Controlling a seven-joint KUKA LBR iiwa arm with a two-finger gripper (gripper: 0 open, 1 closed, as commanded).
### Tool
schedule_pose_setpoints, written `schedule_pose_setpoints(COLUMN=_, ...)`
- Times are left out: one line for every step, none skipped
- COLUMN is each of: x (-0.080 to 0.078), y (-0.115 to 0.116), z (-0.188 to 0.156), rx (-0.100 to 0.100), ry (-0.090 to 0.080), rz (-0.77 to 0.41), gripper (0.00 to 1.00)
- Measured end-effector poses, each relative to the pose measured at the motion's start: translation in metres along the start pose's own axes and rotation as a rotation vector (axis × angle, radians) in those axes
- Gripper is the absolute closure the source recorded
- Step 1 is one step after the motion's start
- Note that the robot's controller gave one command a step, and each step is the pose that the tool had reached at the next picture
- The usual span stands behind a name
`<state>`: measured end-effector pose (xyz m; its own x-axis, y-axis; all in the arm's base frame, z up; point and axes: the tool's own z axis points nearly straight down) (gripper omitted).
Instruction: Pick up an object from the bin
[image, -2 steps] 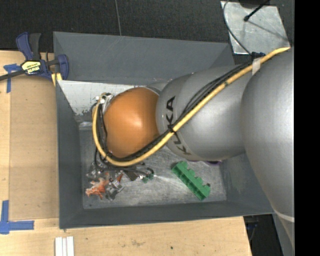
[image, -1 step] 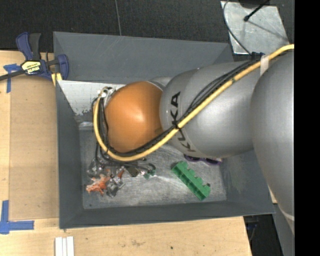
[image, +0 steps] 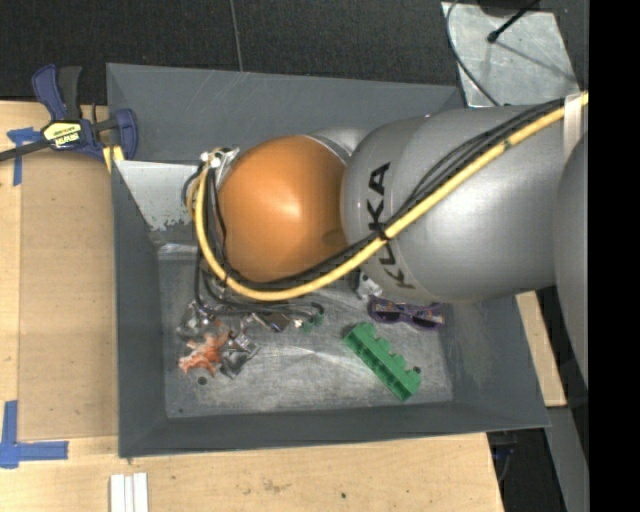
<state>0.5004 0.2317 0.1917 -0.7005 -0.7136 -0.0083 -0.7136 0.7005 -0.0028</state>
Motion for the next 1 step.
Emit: schedule_pose_setpoints(x=0.0028, y=-0.0121, z=-0.0408, rx=-0.006, ry=0.012, rz=-0.022, gripper=1.0)
